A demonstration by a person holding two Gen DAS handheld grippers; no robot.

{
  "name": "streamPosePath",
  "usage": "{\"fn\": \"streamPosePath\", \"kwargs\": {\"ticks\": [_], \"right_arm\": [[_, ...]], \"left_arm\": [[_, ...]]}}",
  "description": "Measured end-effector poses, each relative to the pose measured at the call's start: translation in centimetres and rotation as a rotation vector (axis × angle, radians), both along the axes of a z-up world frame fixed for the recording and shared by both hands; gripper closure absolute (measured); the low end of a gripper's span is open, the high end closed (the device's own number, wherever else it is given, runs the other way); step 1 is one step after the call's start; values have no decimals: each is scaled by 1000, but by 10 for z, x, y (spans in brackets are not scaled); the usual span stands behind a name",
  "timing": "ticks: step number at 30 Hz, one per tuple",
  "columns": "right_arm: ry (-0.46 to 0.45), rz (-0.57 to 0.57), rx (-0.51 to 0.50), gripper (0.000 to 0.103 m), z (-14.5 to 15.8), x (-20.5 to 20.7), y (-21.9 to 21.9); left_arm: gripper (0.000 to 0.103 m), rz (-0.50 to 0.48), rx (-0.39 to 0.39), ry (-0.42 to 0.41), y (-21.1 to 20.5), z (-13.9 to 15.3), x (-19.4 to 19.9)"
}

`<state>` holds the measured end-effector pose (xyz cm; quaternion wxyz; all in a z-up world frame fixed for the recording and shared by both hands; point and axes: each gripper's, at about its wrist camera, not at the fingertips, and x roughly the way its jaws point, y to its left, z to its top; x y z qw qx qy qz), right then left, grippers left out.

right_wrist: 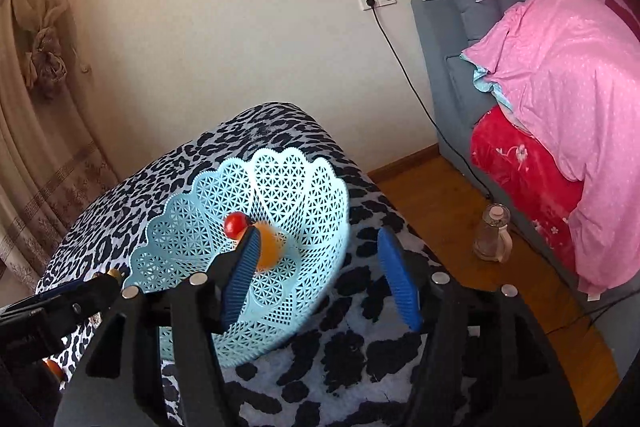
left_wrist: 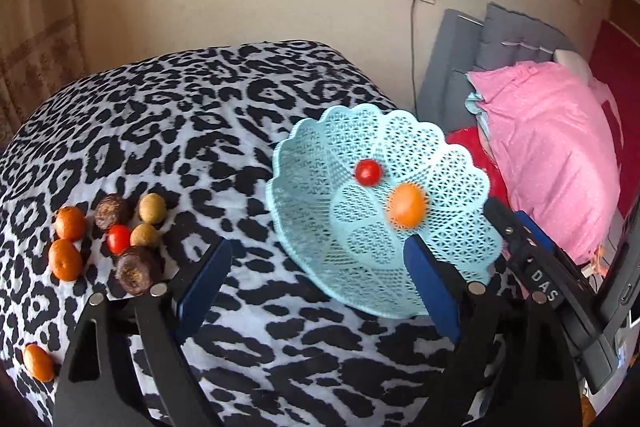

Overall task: Organize fruits
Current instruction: 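Carry the orange into the blue basket with the left tool and release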

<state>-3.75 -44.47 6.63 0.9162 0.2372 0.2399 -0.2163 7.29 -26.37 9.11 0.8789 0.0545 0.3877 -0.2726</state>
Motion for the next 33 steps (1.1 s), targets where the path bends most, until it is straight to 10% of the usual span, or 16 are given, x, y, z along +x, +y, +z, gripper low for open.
{"fn": "streamPosePath", "kwargs": {"ticks": [33], "right_arm": [[-65,108,-5,36,24,-8,23]], "left_arm": [[10,131,-12,-124,63,23,-31]]}}
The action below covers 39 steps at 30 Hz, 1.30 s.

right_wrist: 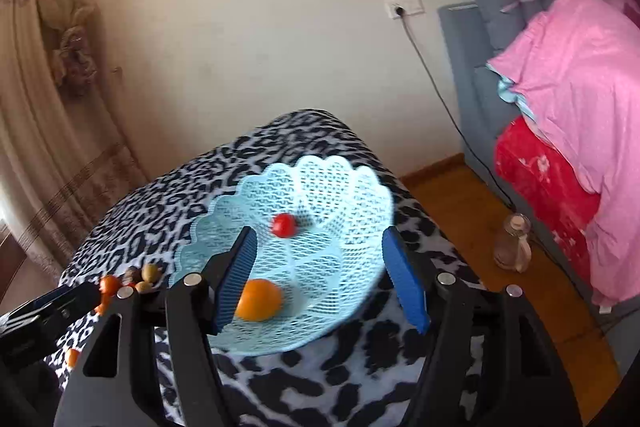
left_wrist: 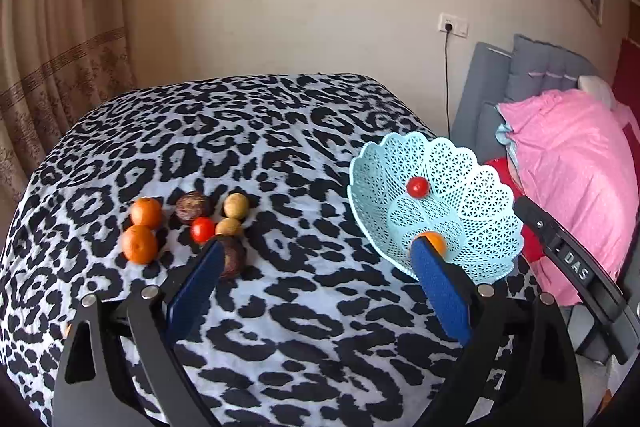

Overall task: Organize fruits
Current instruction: 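Carry the orange into the blue basket with the left tool and release, then move the left tool back and grasp the second large orange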

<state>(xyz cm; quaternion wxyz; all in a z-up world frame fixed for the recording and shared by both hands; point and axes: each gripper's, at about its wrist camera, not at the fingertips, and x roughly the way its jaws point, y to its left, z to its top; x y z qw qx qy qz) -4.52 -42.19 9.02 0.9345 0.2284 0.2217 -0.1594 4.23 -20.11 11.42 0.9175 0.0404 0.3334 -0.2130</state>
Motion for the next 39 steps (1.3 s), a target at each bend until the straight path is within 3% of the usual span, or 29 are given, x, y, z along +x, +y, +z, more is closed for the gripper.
{"fn": "streamPosePath", "kwargs": {"ticks": [4,23,39], "right_arm": [[-23,48,-19,30,9,-3,15],[-3,246,-69,30,11,6,62],[60,346,-89,30,-4,13,101]], "left_arm": [[10,28,-14,-20,13,8,-3],[10,195,-61,-78,96,26,-10],[10,377,-21,-73,182,6,-5]]}}
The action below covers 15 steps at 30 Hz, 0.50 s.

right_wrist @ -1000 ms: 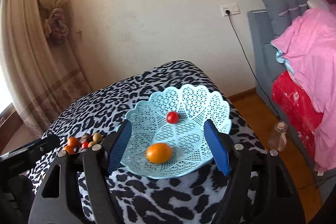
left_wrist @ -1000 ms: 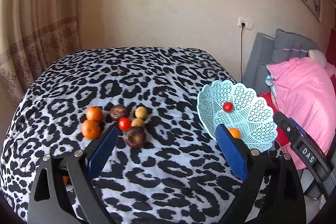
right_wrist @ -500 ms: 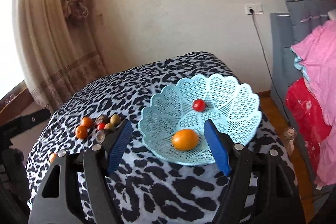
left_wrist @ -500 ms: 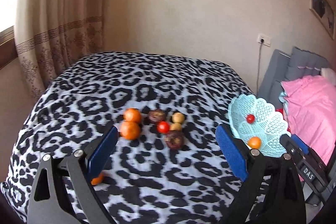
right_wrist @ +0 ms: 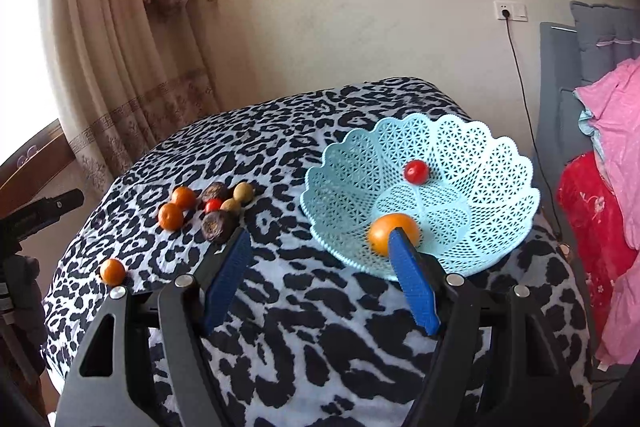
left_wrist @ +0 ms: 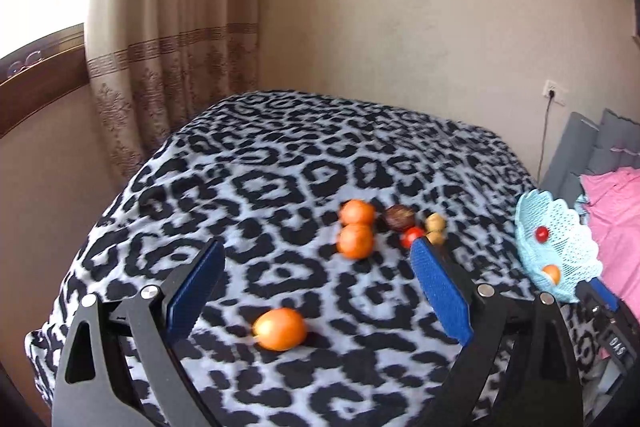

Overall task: Organize fruits
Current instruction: 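Move the left tool back and grasp the second large orange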

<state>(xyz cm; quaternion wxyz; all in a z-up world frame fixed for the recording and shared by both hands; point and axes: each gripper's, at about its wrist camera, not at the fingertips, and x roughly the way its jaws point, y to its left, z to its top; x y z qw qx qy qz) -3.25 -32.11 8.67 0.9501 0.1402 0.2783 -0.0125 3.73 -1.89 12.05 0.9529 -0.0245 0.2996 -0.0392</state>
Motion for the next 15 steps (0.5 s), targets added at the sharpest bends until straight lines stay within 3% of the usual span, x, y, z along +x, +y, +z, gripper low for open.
{"fn": "streamPosePath", "kwargs": {"ticks": [8,15], "right_arm": [[32,45,-14,30,-8,2,18],[50,60,-20,30,-12,2,28]], "left_arm": [[10,-12,55,72,11,-35,-3],[24,-31,59,146,17,-62,5]]}}
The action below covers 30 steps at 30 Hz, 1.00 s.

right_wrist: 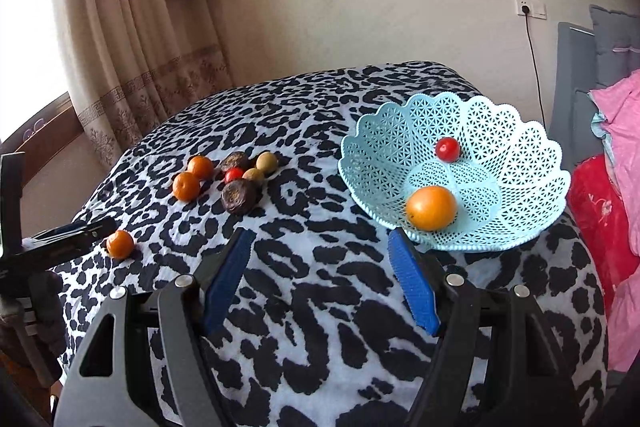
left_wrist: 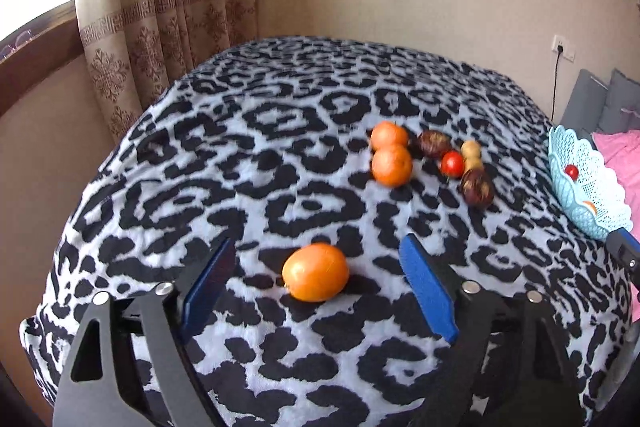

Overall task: Organize fruits
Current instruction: 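Move the left tool back and grasp the second large orange, then grasp the dark brown fruit with the right tool while the left tool holds the orange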

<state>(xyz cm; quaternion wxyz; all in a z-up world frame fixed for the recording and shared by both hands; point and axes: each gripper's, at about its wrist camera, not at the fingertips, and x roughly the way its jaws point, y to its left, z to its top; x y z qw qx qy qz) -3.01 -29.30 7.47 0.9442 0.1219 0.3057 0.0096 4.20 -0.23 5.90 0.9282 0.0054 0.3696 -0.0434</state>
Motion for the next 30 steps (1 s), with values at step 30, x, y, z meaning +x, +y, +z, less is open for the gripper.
{"fn": "streamPosePath", "kwargs": {"ticks": [30], "right_arm": [[86,94,-9,30,-7,31,41]], "left_arm": [[60,-18,-19,63,8,-34,14]]}}
